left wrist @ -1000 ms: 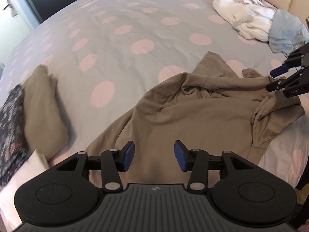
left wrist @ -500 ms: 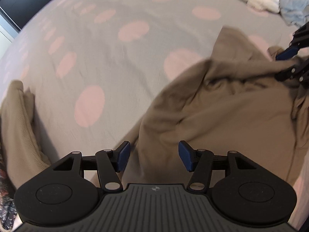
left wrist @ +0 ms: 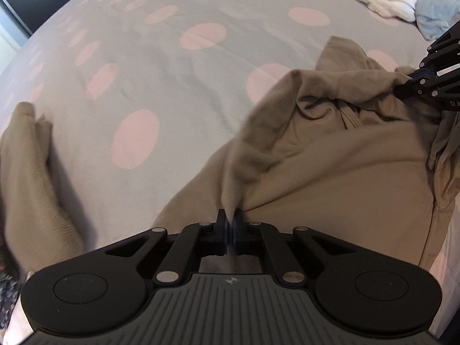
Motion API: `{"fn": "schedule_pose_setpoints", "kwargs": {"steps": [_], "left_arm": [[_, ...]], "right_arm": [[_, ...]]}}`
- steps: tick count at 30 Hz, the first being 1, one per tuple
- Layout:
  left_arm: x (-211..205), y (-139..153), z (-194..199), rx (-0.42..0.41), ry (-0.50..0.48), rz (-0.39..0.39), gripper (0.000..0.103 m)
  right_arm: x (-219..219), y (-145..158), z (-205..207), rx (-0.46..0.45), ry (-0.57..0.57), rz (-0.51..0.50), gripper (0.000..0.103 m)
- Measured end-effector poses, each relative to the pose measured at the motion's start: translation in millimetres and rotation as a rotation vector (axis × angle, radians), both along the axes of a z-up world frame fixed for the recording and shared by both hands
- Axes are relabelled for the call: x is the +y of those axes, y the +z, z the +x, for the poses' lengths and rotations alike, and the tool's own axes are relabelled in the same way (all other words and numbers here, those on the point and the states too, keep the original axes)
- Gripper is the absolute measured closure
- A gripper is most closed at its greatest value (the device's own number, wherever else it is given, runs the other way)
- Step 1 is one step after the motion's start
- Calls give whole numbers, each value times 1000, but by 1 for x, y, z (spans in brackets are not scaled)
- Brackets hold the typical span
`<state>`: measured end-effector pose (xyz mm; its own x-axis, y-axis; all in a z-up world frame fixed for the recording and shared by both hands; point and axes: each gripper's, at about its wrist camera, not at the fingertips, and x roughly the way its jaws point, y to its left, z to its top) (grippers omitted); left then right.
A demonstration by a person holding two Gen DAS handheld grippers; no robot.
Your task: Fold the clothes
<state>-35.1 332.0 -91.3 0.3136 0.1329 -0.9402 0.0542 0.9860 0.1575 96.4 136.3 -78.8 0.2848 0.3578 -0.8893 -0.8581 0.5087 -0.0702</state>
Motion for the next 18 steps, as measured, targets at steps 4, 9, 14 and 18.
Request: {"fn": "schedule_pose_setpoints", "kwargs": {"steps": [4,9,14,18], "left_arm": [[5,19,-14,-10,39,56,102],[30,28,-37,14,163,130,102],[47,22,-64,39,226,122,102],[46,21,-69,41,218,111,102]], "right_arm": [[21,28,-13,-71,41,102,98],[37,50,-35,-95,78,149,71],[27,51,-56,-133,80,55,65],[1,47,-61,-83,1,21,64]]}}
